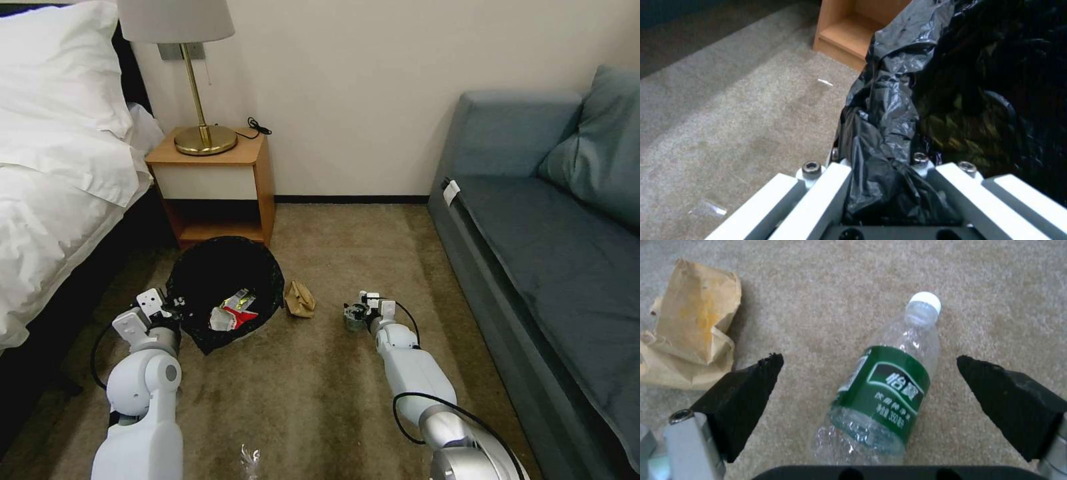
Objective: Pick up the trash bin, then pick up the garbage on the floor and place it into the trash bin.
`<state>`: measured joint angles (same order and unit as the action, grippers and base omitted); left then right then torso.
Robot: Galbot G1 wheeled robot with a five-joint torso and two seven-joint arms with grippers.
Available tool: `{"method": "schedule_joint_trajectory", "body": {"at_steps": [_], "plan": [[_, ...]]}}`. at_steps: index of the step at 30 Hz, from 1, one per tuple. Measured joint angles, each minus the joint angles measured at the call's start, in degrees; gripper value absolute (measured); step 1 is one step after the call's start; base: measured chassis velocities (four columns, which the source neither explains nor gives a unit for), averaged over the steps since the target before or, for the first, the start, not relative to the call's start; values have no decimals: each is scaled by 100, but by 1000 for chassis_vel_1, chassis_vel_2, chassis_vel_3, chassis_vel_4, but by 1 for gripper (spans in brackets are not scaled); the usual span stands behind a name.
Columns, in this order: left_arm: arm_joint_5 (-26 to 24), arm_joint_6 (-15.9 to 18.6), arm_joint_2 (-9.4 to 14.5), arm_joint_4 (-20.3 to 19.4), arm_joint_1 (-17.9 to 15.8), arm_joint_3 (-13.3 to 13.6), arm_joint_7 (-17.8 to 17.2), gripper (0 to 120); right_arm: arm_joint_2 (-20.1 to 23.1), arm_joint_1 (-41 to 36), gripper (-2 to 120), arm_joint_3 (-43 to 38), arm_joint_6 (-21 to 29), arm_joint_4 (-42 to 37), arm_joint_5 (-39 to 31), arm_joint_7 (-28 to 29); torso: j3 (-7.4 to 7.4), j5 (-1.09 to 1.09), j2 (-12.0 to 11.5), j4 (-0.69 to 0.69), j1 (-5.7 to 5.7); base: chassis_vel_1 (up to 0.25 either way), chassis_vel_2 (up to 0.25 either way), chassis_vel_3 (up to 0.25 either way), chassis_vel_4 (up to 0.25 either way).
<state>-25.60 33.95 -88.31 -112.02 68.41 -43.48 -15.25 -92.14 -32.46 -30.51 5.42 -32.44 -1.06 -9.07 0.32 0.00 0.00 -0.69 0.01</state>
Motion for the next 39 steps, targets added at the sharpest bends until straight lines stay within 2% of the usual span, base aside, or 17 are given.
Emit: {"method": "schedule_joint_trajectory", "body": {"at_steps": [39], "plan": [[151,-28,-55,-111,132,81,11,3,0,141,100,-386,-179,683,206,-506,0,0,0,0,0,0,0,0,0]]}}
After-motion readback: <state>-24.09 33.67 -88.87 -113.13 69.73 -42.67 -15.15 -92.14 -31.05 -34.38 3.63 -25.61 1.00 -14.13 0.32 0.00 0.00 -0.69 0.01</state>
